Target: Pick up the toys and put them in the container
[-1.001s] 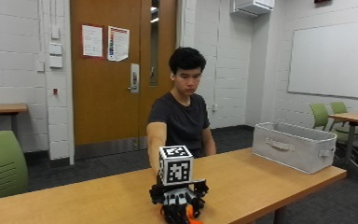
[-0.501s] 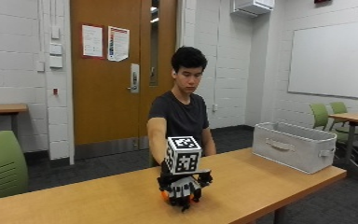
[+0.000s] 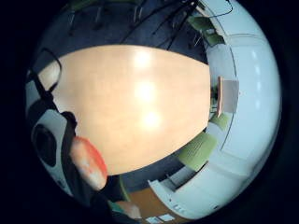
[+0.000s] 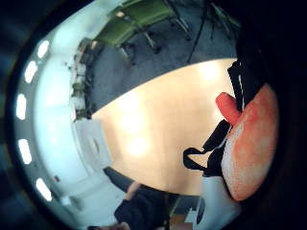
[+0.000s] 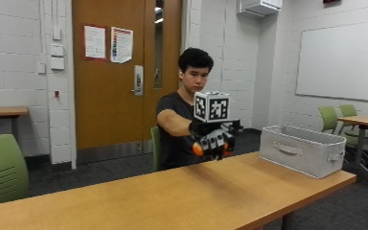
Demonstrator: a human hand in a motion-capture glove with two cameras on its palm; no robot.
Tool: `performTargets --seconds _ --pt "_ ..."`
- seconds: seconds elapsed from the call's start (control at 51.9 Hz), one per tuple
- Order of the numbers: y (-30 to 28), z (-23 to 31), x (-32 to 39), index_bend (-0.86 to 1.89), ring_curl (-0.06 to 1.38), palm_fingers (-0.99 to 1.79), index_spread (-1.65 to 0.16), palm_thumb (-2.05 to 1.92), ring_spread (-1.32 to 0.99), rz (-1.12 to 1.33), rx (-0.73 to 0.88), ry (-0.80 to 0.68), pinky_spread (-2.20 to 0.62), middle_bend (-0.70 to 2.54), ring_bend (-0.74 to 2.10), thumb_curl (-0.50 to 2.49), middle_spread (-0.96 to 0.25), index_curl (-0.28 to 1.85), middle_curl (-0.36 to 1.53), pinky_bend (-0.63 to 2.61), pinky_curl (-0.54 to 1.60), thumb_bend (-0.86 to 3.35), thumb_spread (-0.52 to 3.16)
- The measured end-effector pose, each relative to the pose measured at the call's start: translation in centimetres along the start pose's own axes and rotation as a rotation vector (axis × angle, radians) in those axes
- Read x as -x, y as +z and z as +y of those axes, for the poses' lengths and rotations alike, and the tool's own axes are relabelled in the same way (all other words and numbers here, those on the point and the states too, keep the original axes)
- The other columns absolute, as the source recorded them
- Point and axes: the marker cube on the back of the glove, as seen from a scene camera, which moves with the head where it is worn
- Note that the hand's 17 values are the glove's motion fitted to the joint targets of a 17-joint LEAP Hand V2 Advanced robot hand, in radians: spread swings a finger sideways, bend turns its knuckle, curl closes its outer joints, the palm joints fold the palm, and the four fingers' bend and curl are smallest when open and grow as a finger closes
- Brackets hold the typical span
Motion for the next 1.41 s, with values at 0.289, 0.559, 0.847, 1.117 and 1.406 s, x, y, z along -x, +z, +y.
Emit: performTargets --seconds 0.289,0.559,0.847,1.117,1.406 --pt "-10.0 2.5 10.3 0.14 0.51 1.06 -0.61 0.68 -0.41 0.012 -0.18 -0.151 -0.46 0.77 1.25 0.82 -0.45 1.15 0.72 0.95 0.42 0.19 0.67" --pt "-16.1 5.6 23.0 0.13 0.51 1.05 -0.63 0.67 -0.41 -0.018 -0.272 -0.279 -0.46 0.78 1.26 0.92 -0.46 1.3 0.76 0.95 0.42 0.18 0.63" --pt "-17.3 13.4 42.1 0.13 0.5 1.05 -0.64 0.65 -0.4 -0.086 -0.317 -0.75 -0.46 0.77 1.27 1.02 -0.46 1.42 0.79 0.96 0.43 0.17 0.62" --pt "-13.5 17.2 53.9 0.12 0.5 1.05 -0.63 0.64 -0.4 -0.03 -0.299 -0.689 -0.46 0.75 1.29 1.09 -0.46 1.5 0.81 0.97 0.43 0.15 0.64" --pt "-10.0 14.3 53.1 0.11 0.5 1.04 -0.62 0.63 -0.4 -0.131 -0.227 -0.905 -0.46 0.75 1.29 1.16 -0.47 1.56 0.83 0.97 0.43 0.14 0.65"
